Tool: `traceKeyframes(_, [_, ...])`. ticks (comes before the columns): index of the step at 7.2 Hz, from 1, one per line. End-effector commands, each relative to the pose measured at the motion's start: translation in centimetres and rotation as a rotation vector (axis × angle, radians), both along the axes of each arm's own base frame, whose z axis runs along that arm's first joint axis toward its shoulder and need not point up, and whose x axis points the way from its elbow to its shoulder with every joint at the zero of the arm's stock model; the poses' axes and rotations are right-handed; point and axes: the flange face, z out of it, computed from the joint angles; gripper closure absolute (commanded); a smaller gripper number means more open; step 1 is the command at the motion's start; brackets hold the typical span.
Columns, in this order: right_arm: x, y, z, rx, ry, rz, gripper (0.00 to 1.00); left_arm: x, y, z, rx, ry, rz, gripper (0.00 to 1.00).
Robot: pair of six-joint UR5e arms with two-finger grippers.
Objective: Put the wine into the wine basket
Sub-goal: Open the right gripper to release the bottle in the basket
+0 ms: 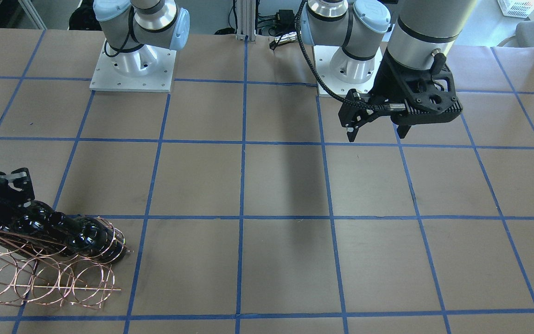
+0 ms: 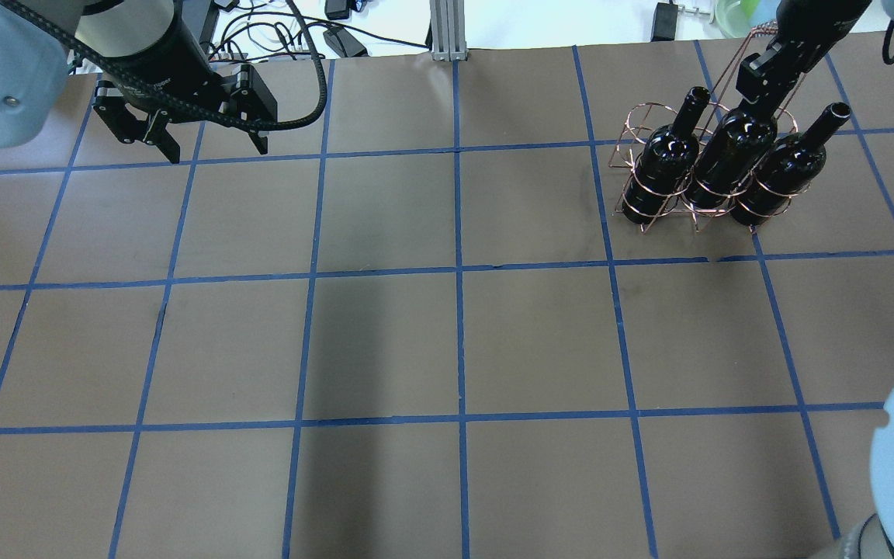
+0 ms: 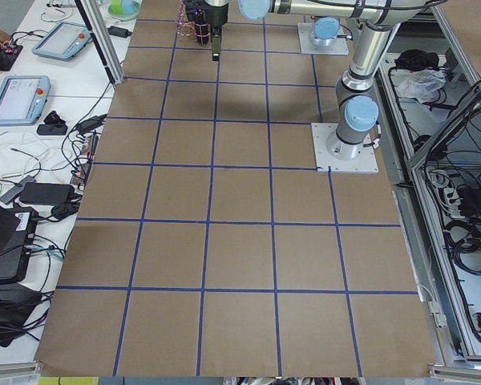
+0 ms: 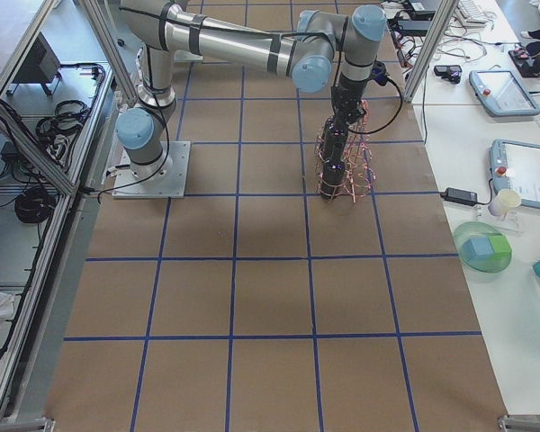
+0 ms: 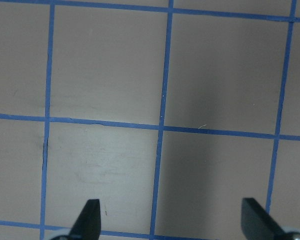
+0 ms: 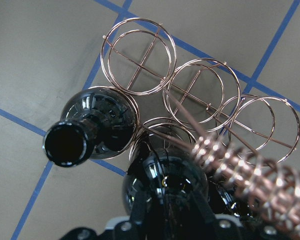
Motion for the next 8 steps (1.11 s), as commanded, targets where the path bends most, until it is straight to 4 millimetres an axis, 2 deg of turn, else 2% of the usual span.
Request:
traceKeyframes(1, [0.1,0.2,-1.0,0.009,-0.003,-0.002,1.00,0.0,0.0,0.0,0.001,0.001,0.001,0.00])
traceKeyframes(7, [0.3,0.5,-2.7,0.030,-0.009,-0.043,1.00,0.0,-0.1,0.2,-0.018,-0.002,0.001,0.00])
traceKeyframes(8, [0.4,0.7,-2.7,0.033,-0.002,-0.042,0.69,0.0,-0.2,0.3,-0.022,-0.002,0.001,0.00])
